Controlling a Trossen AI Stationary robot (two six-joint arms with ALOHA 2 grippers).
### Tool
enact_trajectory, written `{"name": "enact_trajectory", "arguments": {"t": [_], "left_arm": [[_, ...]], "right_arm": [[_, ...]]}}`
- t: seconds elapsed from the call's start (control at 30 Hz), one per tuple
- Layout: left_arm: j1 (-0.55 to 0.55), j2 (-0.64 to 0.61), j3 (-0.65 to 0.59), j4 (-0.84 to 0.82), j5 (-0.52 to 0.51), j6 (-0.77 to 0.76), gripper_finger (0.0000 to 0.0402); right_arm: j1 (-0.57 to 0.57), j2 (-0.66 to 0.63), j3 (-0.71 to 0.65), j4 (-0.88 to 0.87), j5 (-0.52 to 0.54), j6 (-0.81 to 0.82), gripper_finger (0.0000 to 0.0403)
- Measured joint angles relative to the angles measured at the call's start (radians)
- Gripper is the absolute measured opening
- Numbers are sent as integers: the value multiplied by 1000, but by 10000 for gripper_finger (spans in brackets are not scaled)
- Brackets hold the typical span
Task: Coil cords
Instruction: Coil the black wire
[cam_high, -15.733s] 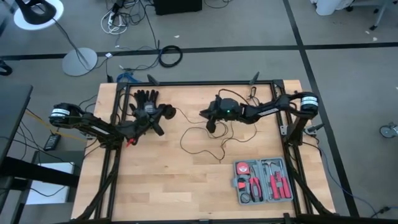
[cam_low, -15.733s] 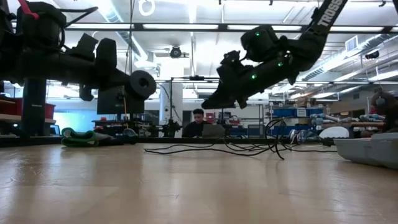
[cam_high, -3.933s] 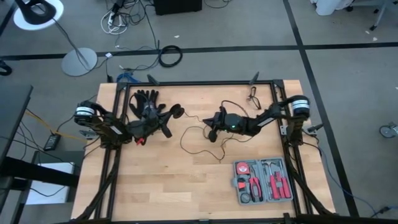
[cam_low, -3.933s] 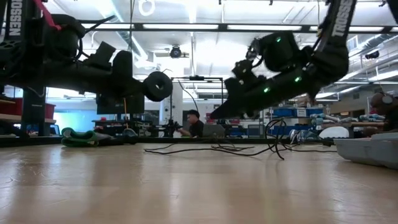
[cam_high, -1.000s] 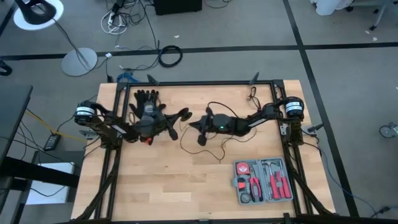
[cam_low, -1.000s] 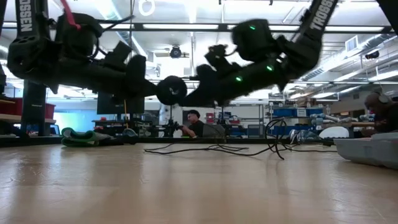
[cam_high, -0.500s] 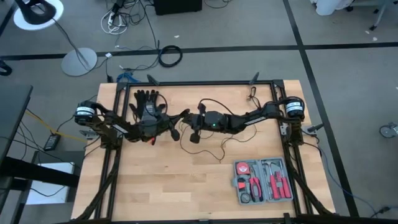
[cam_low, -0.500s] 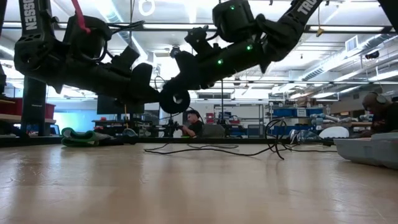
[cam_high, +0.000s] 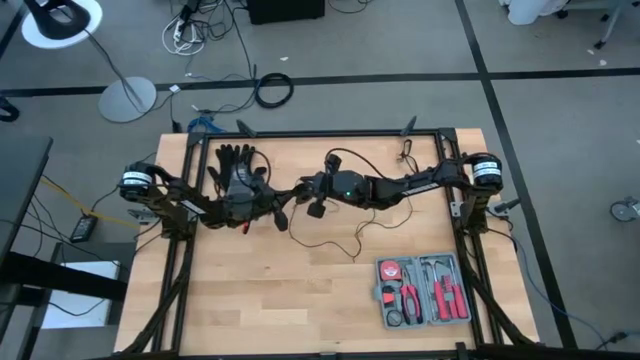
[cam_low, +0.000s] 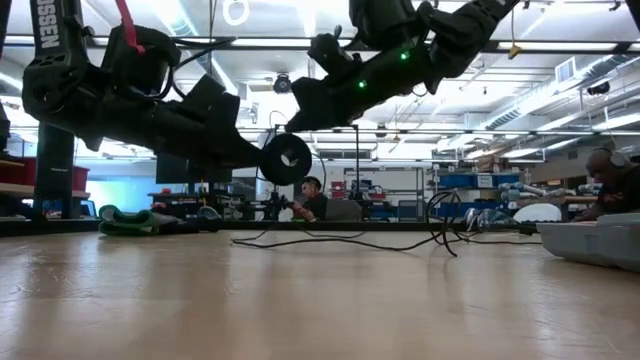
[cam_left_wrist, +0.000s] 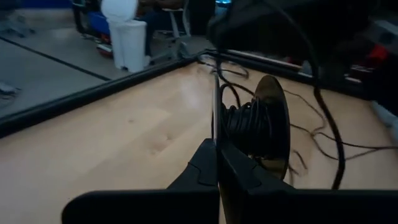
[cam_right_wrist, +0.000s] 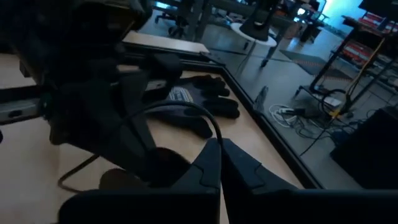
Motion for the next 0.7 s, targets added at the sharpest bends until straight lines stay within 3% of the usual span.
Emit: {"name": "enact_trajectory", "arguments": {"t": [0.1, 0.7], "left_arm": [[0, 0, 0, -4, 39, -21, 0], [0, 0, 17, -27, 99, -40, 0]], "right_arm": [[3, -2, 0, -11, 42, -1, 0], [-30, -42, 22, 17, 71, -35, 0]]}}
